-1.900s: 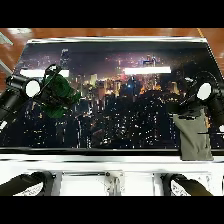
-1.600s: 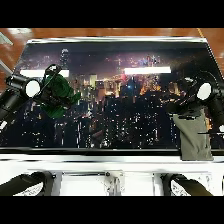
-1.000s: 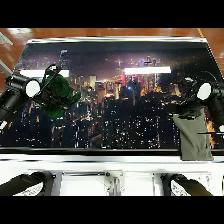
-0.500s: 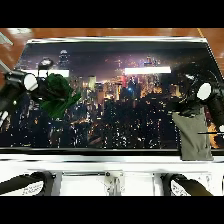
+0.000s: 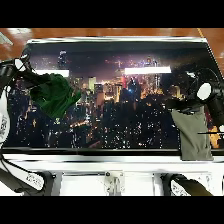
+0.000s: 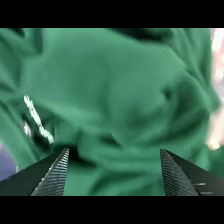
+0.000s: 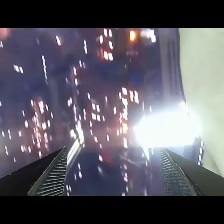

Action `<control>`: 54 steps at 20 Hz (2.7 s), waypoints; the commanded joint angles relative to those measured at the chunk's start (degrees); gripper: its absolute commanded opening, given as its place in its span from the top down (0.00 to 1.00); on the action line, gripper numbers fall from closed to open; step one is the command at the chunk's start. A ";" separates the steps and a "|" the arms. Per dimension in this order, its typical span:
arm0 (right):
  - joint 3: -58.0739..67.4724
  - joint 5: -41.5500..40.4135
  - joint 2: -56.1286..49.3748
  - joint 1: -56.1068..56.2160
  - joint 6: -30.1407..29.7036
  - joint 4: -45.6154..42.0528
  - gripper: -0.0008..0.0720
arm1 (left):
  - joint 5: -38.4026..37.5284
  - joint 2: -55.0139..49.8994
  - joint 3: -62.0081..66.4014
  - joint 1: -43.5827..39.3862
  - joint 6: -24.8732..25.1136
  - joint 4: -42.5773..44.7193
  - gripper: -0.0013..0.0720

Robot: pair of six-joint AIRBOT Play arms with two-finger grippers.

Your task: Fold the shirts.

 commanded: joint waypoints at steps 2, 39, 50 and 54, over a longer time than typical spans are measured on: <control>-0.02 -2.49 -0.02 0.04 0.22 0.11 0.04 | 0.87 -10.16 6.60 1.16 0.79 -0.96 0.00; 8.52 21.38 13.09 0.02 -6.10 -4.68 0.04 | -6.80 13.51 -0.50 -47.65 6.25 -18.99 0.07; 8.52 18.88 -6.21 -13.62 -12.41 18.56 0.04 | -15.39 20.44 -19.67 -26.45 11.82 -15.30 0.05; 7.32 17.40 -12.11 -12.41 -13.46 18.51 0.04 | -3.13 20.20 -33.97 -28.09 12.92 -19.19 0.05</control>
